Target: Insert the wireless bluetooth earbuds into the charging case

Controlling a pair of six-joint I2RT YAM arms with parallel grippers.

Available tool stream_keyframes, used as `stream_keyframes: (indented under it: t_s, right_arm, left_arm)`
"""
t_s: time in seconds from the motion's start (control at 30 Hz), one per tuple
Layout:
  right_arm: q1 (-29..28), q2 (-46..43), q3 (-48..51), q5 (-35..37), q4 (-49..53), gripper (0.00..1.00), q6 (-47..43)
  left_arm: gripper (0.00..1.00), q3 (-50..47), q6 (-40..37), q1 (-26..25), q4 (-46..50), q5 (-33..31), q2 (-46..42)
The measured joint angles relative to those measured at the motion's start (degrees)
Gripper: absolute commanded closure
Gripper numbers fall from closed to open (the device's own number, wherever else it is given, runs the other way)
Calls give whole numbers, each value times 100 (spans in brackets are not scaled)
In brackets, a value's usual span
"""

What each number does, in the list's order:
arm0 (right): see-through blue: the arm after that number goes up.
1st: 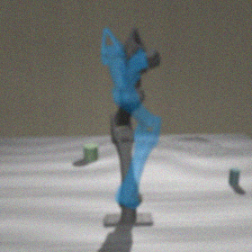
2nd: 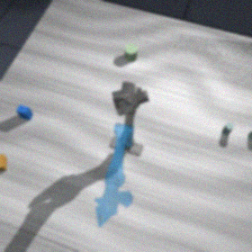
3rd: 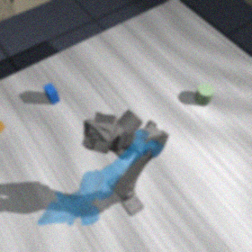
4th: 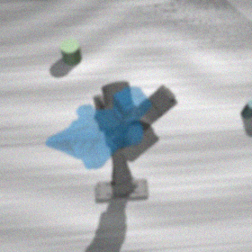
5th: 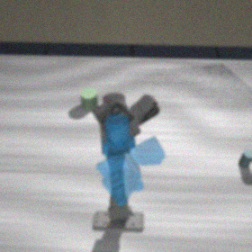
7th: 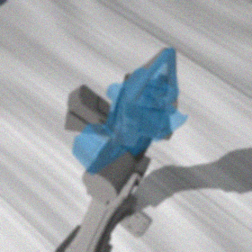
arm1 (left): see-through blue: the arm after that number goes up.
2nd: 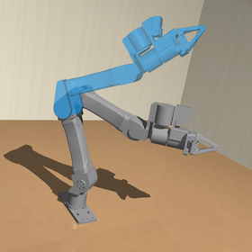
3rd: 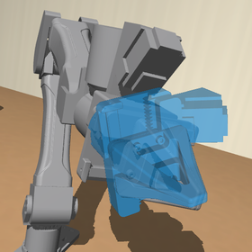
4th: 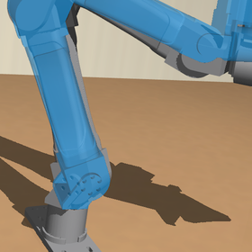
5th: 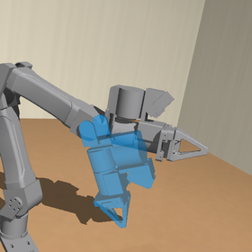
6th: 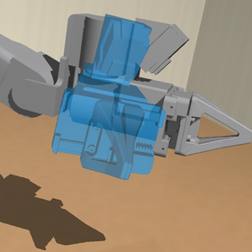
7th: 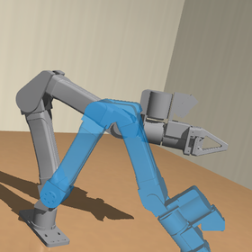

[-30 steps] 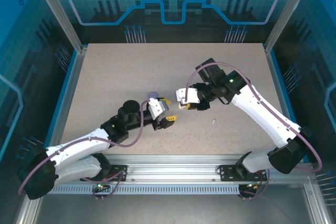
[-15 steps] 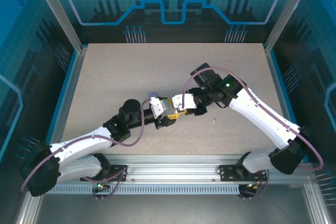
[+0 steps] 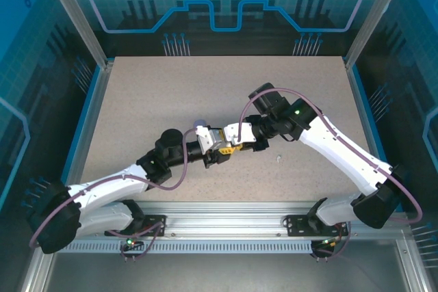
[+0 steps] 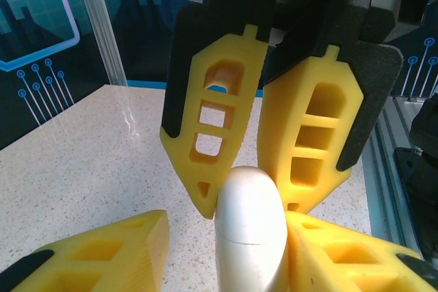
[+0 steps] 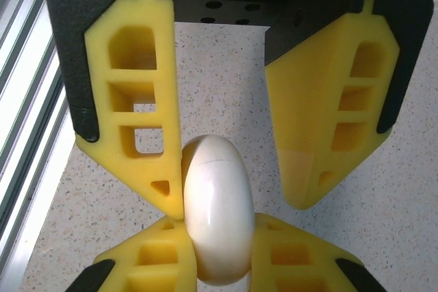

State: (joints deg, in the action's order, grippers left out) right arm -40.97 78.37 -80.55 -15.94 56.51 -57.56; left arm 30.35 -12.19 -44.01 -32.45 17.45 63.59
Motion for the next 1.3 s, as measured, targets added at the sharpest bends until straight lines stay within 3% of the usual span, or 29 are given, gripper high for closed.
stream_keyframes:
  t_s: [0.23, 0.63, 0.93, 1.0, 1.07, 1.3]
  right_arm:
    - [15, -48, 0, 0, -2, 88, -55]
    - [101, -90, -2, -63, -7, 88, -127]
    - [129, -90, -2, -114, 4, 88, -96]
    - [136, -90, -2, -116, 4, 81, -94]
    - [173, -90, 0, -179, 2, 67, -66]
    - [857, -750, 715, -953, -595, 53, 483]
  left_arm:
    - [49, -17, 7, 0, 7, 0, 0]
    - [72, -17, -33, 0, 9, 197, 0]
    - [82, -17, -42, 0, 13, 260, 0]
    - [83, -17, -42, 2, 13, 260, 0]
    - [83, -17, -39, 2, -9, 258, 0]
    - [83, -17, 26, 2, -50, 256, 0]
